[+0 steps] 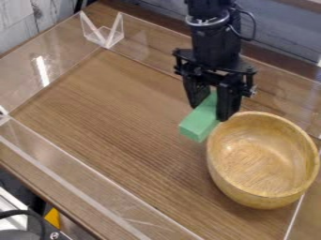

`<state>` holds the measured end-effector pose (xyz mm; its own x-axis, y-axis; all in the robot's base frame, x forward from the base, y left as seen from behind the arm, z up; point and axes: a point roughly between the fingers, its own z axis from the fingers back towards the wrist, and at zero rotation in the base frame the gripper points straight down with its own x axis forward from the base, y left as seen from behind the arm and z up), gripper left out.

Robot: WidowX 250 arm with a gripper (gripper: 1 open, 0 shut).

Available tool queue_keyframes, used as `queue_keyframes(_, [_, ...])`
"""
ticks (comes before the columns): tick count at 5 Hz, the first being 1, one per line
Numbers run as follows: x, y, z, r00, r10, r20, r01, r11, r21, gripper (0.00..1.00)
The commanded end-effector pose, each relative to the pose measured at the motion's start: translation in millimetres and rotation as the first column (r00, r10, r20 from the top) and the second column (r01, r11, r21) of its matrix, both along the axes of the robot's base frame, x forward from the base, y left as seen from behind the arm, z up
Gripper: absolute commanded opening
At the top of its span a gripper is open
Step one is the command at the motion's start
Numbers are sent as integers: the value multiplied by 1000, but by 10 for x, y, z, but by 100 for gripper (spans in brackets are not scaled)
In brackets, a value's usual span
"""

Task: Remove the green block from inside the brown bowl and put it on the table

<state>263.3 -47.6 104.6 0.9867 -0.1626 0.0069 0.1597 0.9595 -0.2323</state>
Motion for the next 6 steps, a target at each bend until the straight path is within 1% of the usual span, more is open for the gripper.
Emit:
queue_keyframes(1, [77,39,82,999,9,46,-9,1000,-7,0])
queue_keyframes(6, [140,50,-2,998,14,62,-13,1000,-15,0])
